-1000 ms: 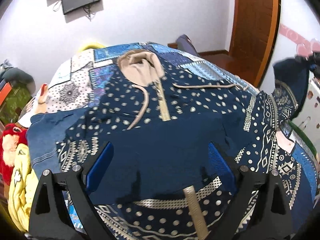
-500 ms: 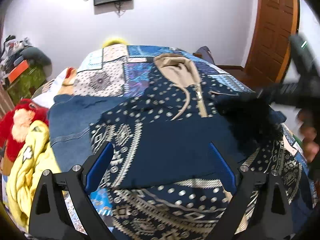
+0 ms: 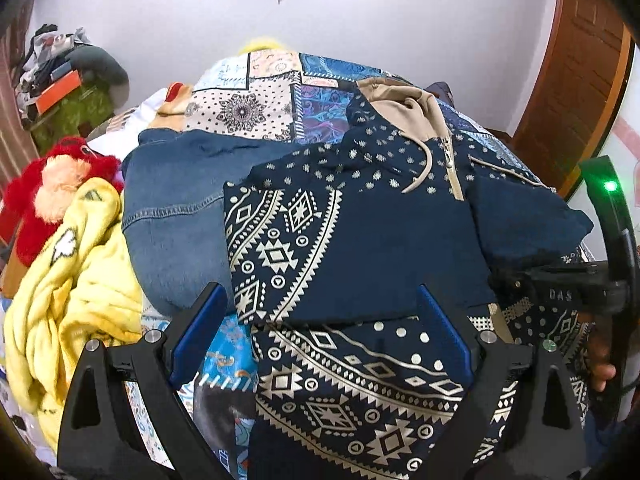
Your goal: Fold large clothes
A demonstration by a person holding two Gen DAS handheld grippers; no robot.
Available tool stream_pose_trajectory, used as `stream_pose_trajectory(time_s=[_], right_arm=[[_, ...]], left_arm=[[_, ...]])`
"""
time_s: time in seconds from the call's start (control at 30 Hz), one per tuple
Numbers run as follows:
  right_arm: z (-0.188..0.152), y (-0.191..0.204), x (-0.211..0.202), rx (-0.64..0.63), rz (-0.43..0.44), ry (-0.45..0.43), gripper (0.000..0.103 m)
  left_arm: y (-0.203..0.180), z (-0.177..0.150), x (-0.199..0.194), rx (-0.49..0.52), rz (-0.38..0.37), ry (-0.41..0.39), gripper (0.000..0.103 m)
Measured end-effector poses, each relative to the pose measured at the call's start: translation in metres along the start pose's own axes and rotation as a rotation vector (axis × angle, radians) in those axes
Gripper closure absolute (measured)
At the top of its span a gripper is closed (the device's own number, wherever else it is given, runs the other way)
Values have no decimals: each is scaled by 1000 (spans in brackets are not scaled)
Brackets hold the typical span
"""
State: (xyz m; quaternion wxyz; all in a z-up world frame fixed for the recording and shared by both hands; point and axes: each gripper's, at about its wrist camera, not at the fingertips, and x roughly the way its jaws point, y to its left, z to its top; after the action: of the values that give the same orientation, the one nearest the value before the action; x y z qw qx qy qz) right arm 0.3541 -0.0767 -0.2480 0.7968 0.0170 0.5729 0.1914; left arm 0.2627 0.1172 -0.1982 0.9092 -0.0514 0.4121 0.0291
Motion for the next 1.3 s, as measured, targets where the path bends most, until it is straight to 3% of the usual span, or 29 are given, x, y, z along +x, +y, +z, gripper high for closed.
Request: stream_pose_trajectory(time_s=[0.13, 0.2, 0.27, 0.37, 0.47, 0.63, 0.87, 1.07, 1.3], right_arm=[[-10, 3, -12, -45, -27, 23, 94], [-14, 0, -14, -30, 37, 101, 94], [-19, -8, -8, 39, 196, 220, 94], [-22, -17, -17, 34, 228, 215, 94], [-25, -29, -36, 30, 201, 171, 94], [-29, -69, -96, 32, 90, -14, 94], [-47, -155, -174, 122, -95, -222, 94], [-68, -215, -199, 221, -158, -267, 94], [-89, -253, -186, 320, -158, -241, 94]], left_arm=[[-5, -3, -10, 11, -9, -7, 8], [-10, -3, -15, 28, -12, -11, 8], [-15, -2, -19, 44, -9, -16, 8], [-24, 1, -27, 67, -10, -28, 8], [-38, 9, -32, 98, -20, -38, 8], [-77, 30, -32, 179, -48, -55, 8], [-170, 57, -10, 324, -162, -33, 7], [-259, 57, 38, 476, -231, 73, 7], [-330, 42, 88, 576, -276, 185, 7]])
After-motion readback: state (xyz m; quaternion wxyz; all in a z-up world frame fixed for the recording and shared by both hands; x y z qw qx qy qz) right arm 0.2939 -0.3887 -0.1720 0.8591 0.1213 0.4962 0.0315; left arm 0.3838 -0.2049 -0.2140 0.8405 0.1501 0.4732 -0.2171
